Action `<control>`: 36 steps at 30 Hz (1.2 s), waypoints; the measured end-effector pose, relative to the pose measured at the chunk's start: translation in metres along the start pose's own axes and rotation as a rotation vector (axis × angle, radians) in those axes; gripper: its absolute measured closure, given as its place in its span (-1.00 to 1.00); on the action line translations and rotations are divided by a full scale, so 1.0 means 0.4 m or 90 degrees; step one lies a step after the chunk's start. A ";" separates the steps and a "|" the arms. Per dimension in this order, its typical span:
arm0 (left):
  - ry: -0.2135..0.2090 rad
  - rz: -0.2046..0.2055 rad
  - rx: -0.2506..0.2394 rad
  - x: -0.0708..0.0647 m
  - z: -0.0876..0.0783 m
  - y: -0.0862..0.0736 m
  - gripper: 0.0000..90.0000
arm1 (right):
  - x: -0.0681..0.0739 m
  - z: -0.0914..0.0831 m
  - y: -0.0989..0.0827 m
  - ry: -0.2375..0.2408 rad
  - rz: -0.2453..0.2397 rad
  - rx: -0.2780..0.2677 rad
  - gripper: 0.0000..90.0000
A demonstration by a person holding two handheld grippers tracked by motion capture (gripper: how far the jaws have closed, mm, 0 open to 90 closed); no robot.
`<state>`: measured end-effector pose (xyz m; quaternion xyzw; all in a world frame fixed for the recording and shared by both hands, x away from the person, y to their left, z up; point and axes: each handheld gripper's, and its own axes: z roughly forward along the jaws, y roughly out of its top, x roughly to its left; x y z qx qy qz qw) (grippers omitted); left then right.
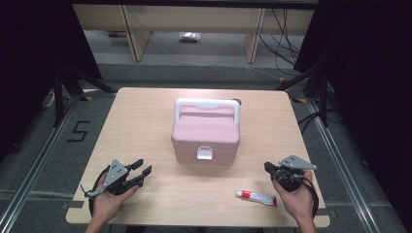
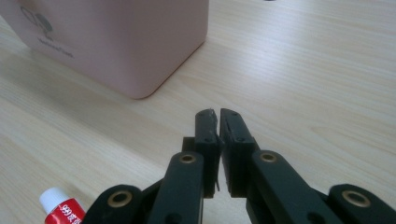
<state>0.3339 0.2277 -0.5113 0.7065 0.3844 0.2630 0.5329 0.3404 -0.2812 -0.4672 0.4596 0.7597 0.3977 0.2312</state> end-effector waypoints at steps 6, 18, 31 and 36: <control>-0.003 -0.013 0.007 0.008 0.012 0.022 0.60 | -0.009 -0.004 0.019 -0.004 -0.005 -0.016 0.89; -0.034 -0.015 0.028 0.056 0.095 0.112 1.00 | -0.003 0.046 0.062 0.031 -0.013 -0.012 1.00; -0.029 0.012 0.021 0.062 0.181 0.170 1.00 | 0.008 0.083 0.109 0.048 -0.007 0.003 1.00; -0.029 0.010 0.029 0.071 0.227 0.175 1.00 | 0.004 0.092 0.094 0.059 -0.015 0.009 1.00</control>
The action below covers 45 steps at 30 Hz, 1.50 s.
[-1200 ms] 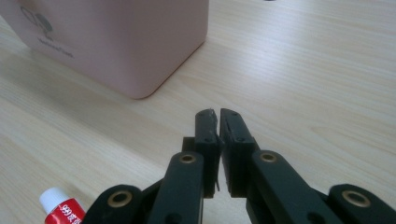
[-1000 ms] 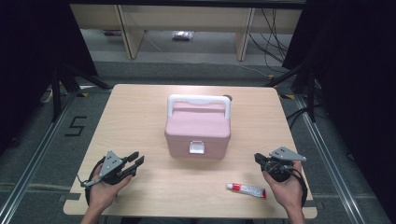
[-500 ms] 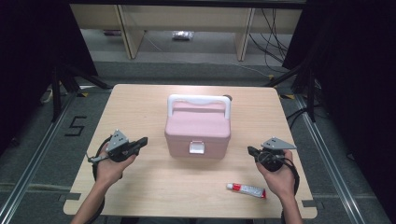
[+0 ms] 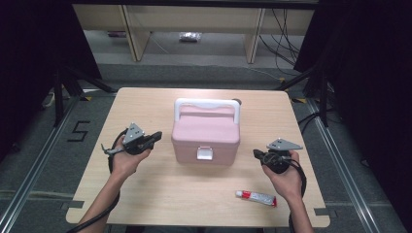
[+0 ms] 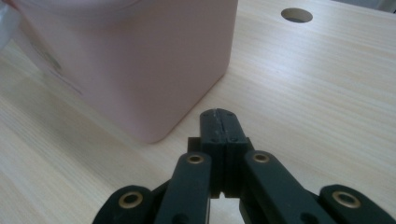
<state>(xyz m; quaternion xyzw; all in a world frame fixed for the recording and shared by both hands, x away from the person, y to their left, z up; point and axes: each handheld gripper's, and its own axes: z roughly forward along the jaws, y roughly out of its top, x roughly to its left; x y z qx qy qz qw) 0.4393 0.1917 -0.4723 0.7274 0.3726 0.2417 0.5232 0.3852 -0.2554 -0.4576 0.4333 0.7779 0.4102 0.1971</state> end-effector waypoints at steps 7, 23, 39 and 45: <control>-0.011 0.016 0.013 0.002 0.071 0.031 1.00 | 0.008 -0.005 -0.015 0.008 -0.004 0.005 1.00; -0.036 0.064 0.011 -0.019 0.121 0.062 1.00 | -0.009 -0.033 -0.033 -0.008 0.013 0.017 1.00; -0.083 0.107 0.010 -0.112 0.169 0.081 1.00 | -0.065 -0.066 -0.035 -0.045 0.018 0.017 1.00; -0.092 0.119 0.017 -0.145 0.180 0.088 1.00 | -0.083 -0.074 -0.035 -0.054 0.017 0.016 1.00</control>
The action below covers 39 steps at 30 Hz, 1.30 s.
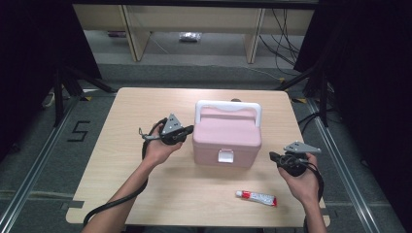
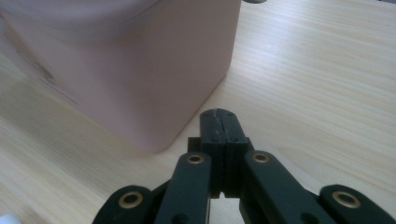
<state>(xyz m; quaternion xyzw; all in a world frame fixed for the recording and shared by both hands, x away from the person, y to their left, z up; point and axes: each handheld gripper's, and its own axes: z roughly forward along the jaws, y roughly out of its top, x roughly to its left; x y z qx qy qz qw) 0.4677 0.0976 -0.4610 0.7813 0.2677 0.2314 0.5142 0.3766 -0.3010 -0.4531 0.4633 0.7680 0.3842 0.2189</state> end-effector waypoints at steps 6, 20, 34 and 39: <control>-0.013 0.012 0.000 -0.028 0.025 0.015 1.00 | -0.015 -0.001 0.001 -0.007 0.004 0.006 1.00; -0.032 0.032 0.007 -0.081 0.084 0.049 0.99 | -0.050 -0.015 -0.012 -0.040 0.016 0.010 1.00; -0.046 0.042 0.012 -0.124 0.119 0.064 0.99 | -0.078 -0.033 -0.021 -0.073 0.002 0.015 1.00; -0.047 0.043 0.012 -0.133 0.128 0.069 0.99 | -0.076 -0.039 -0.026 -0.070 0.036 0.021 1.00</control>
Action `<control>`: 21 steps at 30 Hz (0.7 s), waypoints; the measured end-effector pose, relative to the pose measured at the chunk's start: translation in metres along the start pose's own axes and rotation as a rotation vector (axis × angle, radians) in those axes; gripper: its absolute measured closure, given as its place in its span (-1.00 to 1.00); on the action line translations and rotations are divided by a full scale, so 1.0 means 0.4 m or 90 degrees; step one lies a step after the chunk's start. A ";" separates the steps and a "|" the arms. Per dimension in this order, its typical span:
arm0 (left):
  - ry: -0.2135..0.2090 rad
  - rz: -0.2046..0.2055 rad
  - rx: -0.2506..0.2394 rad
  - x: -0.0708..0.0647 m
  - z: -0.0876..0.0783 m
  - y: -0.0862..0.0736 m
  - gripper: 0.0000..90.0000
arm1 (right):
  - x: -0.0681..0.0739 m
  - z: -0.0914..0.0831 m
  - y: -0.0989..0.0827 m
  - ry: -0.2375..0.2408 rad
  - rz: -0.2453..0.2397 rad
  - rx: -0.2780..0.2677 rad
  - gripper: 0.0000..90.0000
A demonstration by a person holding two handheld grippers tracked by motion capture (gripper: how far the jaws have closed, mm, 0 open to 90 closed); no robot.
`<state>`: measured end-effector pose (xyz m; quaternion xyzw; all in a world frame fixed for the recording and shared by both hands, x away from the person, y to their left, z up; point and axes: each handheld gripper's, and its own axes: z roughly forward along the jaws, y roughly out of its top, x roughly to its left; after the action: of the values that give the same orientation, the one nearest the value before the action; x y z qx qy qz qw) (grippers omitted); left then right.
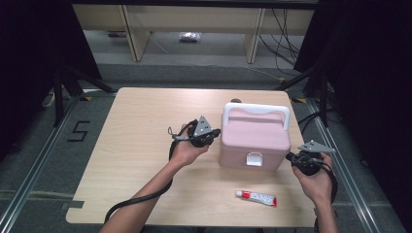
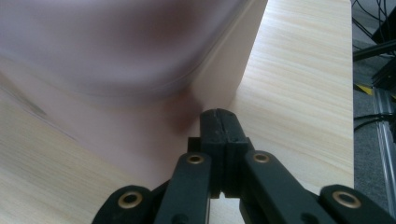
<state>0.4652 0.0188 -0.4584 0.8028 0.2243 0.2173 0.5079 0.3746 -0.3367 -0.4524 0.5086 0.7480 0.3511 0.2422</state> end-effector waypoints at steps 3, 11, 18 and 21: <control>-0.003 0.001 -0.001 -0.004 0.002 0.002 0.99 | -0.003 -0.002 -0.003 -0.003 -0.004 0.001 1.00; -0.005 -0.013 -0.006 -0.001 0.001 0.000 0.93 | -0.011 -0.005 -0.003 -0.015 -0.024 -0.007 1.00; 0.011 -0.035 -0.018 0.013 -0.058 -0.008 0.51 | -0.013 -0.020 -0.004 -0.028 -0.011 -0.007 0.84; 0.006 -0.052 -0.014 0.026 -0.109 -0.022 0.23 | -0.013 -0.037 -0.009 -0.042 -0.016 -0.009 0.76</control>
<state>0.4469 0.0596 -0.4483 0.7863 0.2565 0.2029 0.5242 0.3639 -0.3466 -0.4457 0.5084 0.7434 0.3367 0.2747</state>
